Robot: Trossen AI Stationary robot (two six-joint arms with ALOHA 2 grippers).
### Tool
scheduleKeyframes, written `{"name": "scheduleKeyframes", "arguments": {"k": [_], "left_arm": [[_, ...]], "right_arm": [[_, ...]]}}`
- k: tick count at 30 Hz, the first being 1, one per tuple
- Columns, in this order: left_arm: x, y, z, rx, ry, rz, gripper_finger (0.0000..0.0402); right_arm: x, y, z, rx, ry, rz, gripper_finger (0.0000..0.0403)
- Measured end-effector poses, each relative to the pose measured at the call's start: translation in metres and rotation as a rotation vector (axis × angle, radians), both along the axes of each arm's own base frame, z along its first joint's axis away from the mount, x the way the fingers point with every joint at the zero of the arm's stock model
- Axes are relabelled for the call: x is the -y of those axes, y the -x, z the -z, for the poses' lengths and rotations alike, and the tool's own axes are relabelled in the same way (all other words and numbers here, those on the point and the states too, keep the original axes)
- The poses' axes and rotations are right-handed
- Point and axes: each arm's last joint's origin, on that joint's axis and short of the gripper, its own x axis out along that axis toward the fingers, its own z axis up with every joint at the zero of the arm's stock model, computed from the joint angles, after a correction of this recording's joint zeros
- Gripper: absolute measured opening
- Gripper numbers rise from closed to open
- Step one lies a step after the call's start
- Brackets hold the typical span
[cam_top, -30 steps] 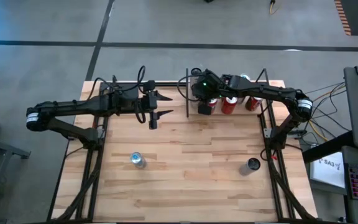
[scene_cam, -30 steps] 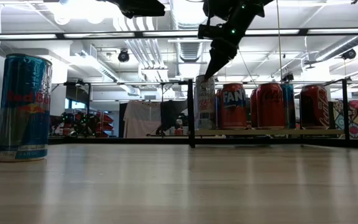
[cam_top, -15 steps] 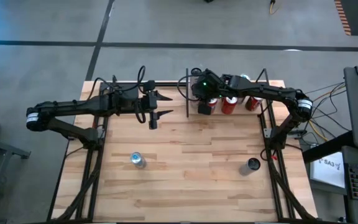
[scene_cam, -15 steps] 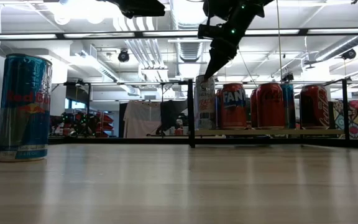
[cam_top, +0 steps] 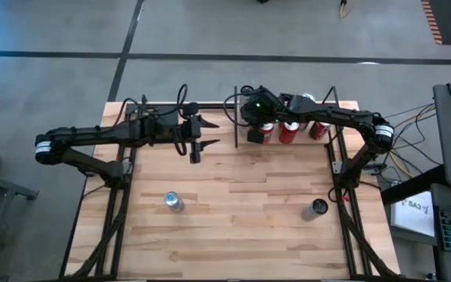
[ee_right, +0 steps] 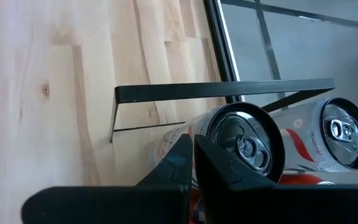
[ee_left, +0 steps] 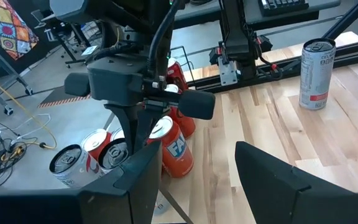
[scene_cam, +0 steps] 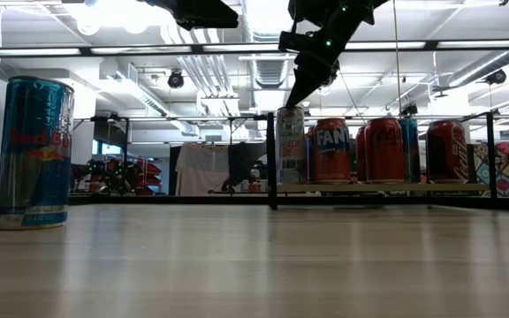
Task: Place canned beverage on shelf
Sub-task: Put the left white soda can on the shelf aligned with the other white soda can
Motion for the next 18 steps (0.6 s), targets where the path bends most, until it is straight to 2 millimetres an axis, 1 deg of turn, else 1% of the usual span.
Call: {"name": "scheduleKeyframes", "arguments": {"k": [6,18], "left_arm": [[0.0000,-0.0002,-0.0007,0.007,-0.001,0.000,0.0190],[0.0000,-0.0002,-0.0006,0.006,-0.001,0.000,0.0190]], "right_arm": [[0.0021,0.0010,-0.0001,-0.021,0.042,0.022,0.0009],[0.0054,0.0016,0.0002,-0.019,0.047,0.028,0.0009]]}}
